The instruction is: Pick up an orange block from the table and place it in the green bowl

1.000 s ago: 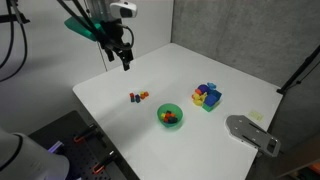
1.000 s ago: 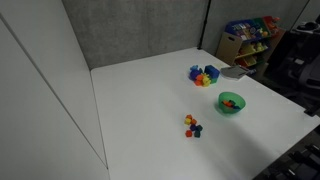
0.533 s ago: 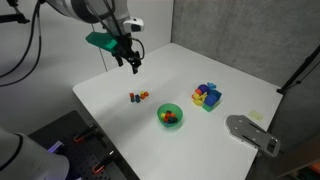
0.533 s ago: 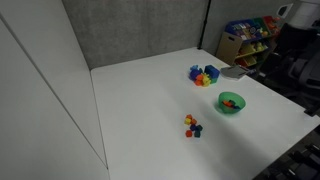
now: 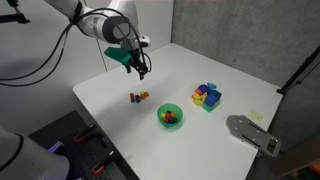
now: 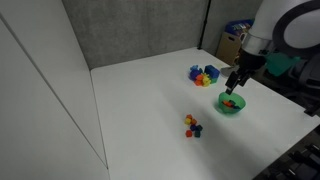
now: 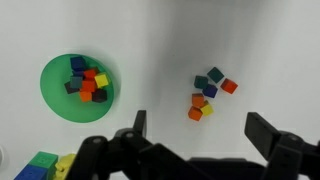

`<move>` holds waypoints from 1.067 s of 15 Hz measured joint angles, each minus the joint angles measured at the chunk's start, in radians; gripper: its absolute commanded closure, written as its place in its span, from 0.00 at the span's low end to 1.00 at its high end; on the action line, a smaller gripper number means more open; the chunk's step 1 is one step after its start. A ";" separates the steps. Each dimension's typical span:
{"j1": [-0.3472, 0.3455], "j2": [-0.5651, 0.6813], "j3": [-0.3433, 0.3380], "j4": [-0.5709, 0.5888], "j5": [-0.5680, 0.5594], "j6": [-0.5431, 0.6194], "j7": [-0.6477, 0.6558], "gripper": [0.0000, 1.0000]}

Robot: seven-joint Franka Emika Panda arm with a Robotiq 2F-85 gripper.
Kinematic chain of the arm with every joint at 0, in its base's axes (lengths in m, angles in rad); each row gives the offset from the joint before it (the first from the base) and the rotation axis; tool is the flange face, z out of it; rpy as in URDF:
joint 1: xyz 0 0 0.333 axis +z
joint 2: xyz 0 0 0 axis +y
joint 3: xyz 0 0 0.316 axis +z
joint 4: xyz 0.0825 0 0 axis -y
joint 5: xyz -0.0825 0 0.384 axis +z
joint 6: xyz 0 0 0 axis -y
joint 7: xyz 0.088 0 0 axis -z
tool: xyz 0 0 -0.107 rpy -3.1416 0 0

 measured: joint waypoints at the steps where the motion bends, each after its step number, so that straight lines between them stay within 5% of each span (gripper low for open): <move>1: 0.002 0.046 0.000 0.023 -0.007 0.016 0.015 0.00; 16: 0.108 0.583 -0.084 0.409 -0.032 0.129 0.216 0.00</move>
